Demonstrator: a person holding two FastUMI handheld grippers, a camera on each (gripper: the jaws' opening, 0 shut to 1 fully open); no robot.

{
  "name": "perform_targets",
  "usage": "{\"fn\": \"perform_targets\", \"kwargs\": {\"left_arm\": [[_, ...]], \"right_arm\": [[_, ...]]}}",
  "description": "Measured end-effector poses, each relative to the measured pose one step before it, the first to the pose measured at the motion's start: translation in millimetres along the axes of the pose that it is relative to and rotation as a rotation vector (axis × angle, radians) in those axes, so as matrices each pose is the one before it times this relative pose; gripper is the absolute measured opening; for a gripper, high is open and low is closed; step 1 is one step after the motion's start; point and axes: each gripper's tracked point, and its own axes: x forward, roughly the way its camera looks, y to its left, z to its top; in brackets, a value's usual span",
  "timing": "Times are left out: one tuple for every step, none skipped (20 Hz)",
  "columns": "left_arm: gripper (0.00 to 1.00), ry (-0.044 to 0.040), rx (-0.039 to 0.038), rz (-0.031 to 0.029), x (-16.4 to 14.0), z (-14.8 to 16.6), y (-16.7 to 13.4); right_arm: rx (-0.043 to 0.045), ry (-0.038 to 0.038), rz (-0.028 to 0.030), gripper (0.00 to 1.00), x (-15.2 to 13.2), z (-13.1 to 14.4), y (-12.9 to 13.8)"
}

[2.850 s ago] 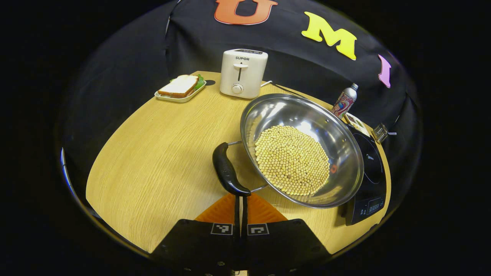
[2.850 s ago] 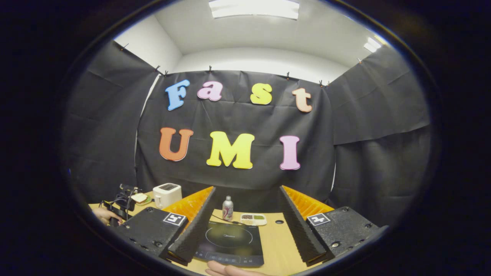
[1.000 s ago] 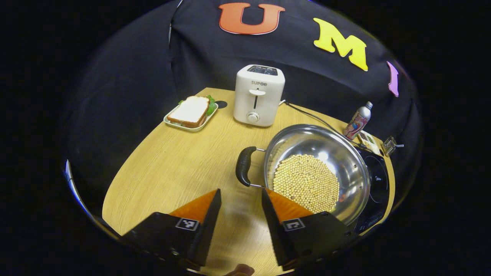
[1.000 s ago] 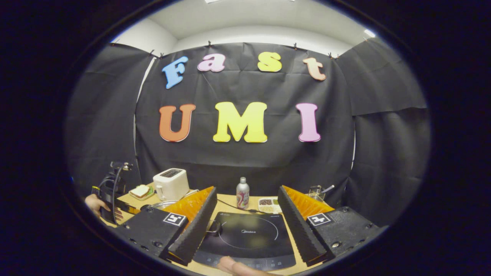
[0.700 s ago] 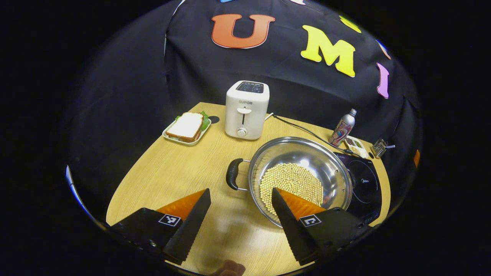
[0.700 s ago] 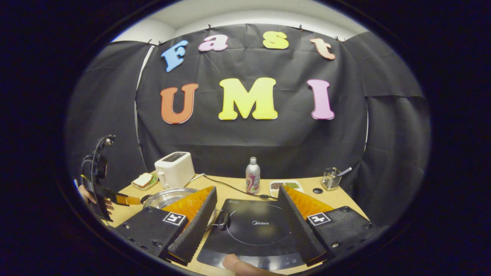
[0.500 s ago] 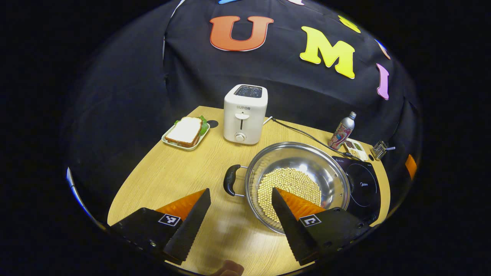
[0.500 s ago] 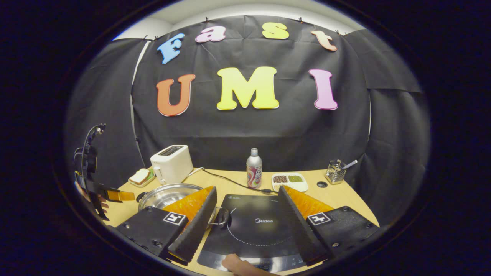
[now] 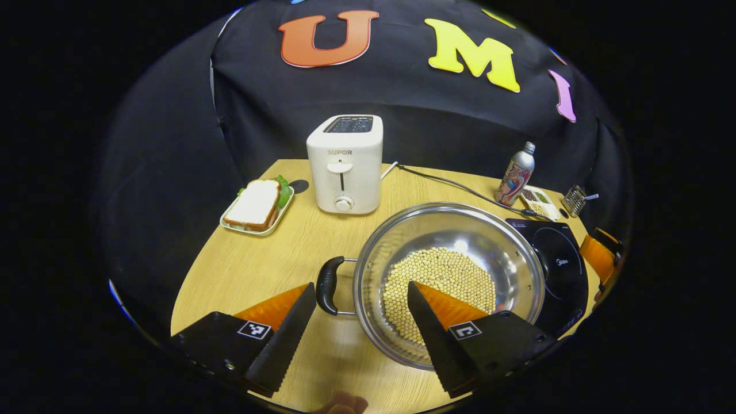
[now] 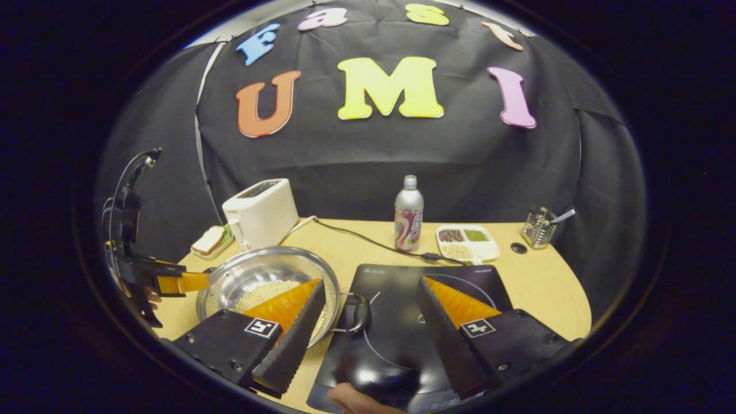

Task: First push the handle of the pot to place it horizontally, then grasp the pot with both hands and set it on the induction cooktop.

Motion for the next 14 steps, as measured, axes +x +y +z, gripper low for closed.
{"fn": "perform_targets", "kwargs": {"left_arm": [[0.96, 0.01281, 0.00519, 0.00088, 6.87, -2.46, 0.26], [0.96, 0.01512, 0.00708, 0.00893, 6.93, -2.47, 2.52], [0.96, 0.00243, 0.02036, 0.02397, 6.41, -1.23, 6.48], [0.98, 0.0131, 0.01245, 0.00341, 6.49, -2.81, 1.87], [0.98, 0.0139, 0.00364, -0.00165, 5.15, -1.89, -0.51], [0.98, 0.01941, 0.00746, -0.00156, 5.49, -3.86, 0.23], [1.0, 0.0106, 0.00865, -0.00023, 5.23, -2.64, 0.26], [0.98, 0.00671, 0.0107, -0.00186, 5.86, 0.05, -0.28], [0.97, 0.00617, 0.01015, 0.00245, 5.62, -0.62, -0.39], [0.97, 0.00404, 0.0077, 0.00099, 4.58, 0.72, -0.19], [0.97, 0.00732, 0.00718, 0.00326, 4.31, -0.01, 0.56], [0.95, 0.01055, 0.01427, 0.01815, 5.41, -1.37, 5.04], [0.93, 0.01373, 0.00262, -0.00021, 1.56, -2.01, 1.78], [0.84, -0.02025, -0.01083, -0.01771, -5.4, 4.99, -0.65]], "right_arm": [[-0.00063, 0.02702, 0.0046, 1.0, 10.63, -8.49, 4.0], [-0.00116, 0.02329, -0.00261, 1.0, 10.33, -6.1, 1.03], [0.00208, 0.02198, -0.0079, 1.0, 9.53, -7.13, -0.5], [0.00751, 0.01515, -0.00866, 1.0, 8.03, -3.46, -0.97], [0.00188, 0.01913, -0.00094, 0.99, 8.96, -5.85, 0.82], [0.0002, 0.01887, -0.00331, 0.99, 7.39, -4.26, 0.19], [-0.00267, 0.01754, 0.00707, 0.99, 7.13, -4.89, 1.92], [0.00322, 0.01946, 0.00794, 1.0, 4.35, -4.22, 1.36], [0.00335, 0.01708, 0.00407, 0.99, 2.02, -5.69, 0.76], [0.00318, 0.01004, 0.01122, 0.99, 2.48, -2.37, 1.68], [0.00637, -0.02197, 0.00081, 0.99, 1.58, 5.29, -0.17], [0.00149, 0.00561, 0.00068, 0.99, 2.12, -0.9, 0.89], [-0.00549, -0.01258, -0.01112, 0.92, 0.28, 2.11, -1.17], [-0.00281, -0.002, -0.00149, 0.87, 5.38, -0.62, 0.15]]}}
